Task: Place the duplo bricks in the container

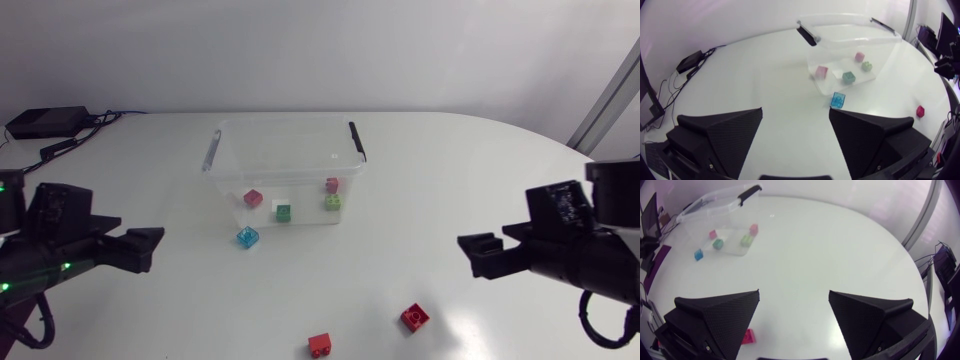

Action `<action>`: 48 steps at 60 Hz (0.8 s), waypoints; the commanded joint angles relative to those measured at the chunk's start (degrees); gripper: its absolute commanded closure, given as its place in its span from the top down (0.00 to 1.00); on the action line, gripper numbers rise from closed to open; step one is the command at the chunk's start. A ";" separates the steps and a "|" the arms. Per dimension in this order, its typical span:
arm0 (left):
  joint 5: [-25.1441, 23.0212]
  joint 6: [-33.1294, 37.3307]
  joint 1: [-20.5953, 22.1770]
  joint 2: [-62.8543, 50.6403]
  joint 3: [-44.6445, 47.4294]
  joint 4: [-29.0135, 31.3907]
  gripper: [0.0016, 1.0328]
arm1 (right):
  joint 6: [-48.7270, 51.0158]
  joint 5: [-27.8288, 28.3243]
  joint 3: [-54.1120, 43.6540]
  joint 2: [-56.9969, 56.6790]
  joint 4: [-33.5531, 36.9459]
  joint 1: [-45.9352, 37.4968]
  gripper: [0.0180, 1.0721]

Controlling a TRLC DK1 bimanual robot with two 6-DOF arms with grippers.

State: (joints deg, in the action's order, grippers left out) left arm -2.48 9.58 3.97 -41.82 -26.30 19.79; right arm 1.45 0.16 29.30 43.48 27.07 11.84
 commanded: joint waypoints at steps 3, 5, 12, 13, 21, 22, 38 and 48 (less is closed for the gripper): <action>-0.07 7.38 1.75 -5.37 -2.00 0.86 0.89 | -0.05 0.71 1.99 4.77 5.63 5.74 0.95; -0.16 7.64 2.89 -6.43 -2.17 0.86 0.89 | 1.10 1.68 2.52 6.09 7.38 6.45 0.95; -0.16 8.52 6.84 -11.97 -2.87 0.51 0.89 | 1.97 7.83 2.34 8.02 9.23 6.27 0.95; -0.16 8.52 7.37 -12.58 -2.96 0.42 0.89 | 1.97 9.15 2.25 8.20 9.49 6.18 0.95; -0.68 8.78 10.01 -19.52 -5.25 -0.63 0.89 | 2.68 13.20 3.84 13.29 11.43 6.09 0.95; -0.68 8.70 10.27 -20.05 -5.42 -0.63 0.89 | 2.68 13.28 4.10 14.35 11.78 6.09 0.95; -1.21 9.49 13.26 -28.05 -6.74 -7.14 0.89 | 2.24 12.40 5.68 27.09 9.49 9.70 0.95; -1.21 10.63 13.26 -31.39 -7.01 -11.35 0.89 | 1.01 9.06 5.94 32.28 6.59 13.92 0.95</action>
State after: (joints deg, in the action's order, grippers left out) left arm -3.16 18.48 16.95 -71.22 -31.24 10.20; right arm 3.14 10.52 34.17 73.23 34.57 23.53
